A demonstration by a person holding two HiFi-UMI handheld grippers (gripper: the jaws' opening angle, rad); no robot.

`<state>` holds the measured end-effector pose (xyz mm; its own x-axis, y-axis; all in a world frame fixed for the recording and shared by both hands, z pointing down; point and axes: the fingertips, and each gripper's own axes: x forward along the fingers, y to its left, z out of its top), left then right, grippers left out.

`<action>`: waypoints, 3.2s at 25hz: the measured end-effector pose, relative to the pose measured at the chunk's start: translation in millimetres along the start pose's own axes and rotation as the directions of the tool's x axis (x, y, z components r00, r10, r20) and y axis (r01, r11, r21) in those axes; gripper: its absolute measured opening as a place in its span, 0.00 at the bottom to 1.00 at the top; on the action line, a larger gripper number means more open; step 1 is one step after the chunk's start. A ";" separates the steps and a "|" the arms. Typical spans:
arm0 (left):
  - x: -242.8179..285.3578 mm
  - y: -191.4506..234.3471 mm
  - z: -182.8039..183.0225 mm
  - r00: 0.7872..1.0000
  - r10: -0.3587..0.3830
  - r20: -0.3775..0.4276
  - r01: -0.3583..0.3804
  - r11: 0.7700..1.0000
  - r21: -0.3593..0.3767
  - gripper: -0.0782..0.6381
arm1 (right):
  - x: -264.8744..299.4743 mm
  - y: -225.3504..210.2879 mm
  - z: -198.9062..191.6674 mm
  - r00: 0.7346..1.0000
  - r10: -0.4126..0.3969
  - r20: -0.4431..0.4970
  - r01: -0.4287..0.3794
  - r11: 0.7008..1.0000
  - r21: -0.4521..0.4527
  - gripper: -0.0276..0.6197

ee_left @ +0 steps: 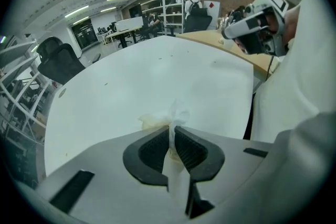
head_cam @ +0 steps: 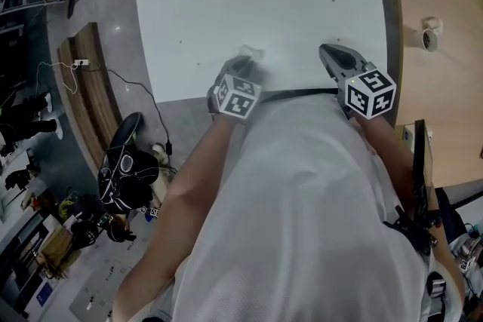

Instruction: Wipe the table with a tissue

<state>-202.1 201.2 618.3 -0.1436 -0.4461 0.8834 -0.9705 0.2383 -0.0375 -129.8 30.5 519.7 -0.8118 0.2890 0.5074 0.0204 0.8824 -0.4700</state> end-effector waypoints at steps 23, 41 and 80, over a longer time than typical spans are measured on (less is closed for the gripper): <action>-80.3 70.9 -108.8 0.975 0.219 0.036 -0.187 0.901 -0.390 0.16 | 30.6 27.2 -0.8 0.991 0.134 -0.030 -0.135 0.990 -0.040 0.07; -47.1 127.6 -120.3 0.993 0.115 -0.012 -0.115 0.989 -0.094 0.16 | 61.4 43.2 2.9 1.000 0.021 0.022 -0.022 1.000 0.014 0.07; -26.6 231.0 -97.7 1.000 0.023 0.005 -0.023 0.991 0.133 0.16 | 75.6 51.3 4.1 0.989 -0.137 0.051 0.133 0.988 0.084 0.07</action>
<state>-403.5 352.4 631.7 -0.1669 -0.4450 0.8799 -0.9840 0.1316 -0.1200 -192.6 96.1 531.0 -0.8358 0.1458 0.5293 -0.1363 0.8787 -0.4574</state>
